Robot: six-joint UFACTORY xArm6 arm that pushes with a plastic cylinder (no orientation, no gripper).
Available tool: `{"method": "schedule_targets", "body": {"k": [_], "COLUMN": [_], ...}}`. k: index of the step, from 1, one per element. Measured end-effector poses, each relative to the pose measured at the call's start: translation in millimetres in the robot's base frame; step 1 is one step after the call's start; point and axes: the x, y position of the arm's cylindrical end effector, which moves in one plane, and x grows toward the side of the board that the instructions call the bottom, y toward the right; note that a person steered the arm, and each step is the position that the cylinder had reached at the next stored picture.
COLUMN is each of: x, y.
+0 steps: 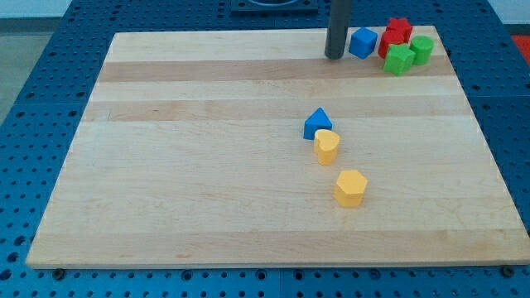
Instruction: Push the triangle towards the group of blocks
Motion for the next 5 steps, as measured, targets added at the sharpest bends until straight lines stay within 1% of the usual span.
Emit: {"method": "schedule_targets", "body": {"k": [1,3,5], "x": [35.5,80.9,143.5], "y": [-30.2,-80.3,-89.2]}}
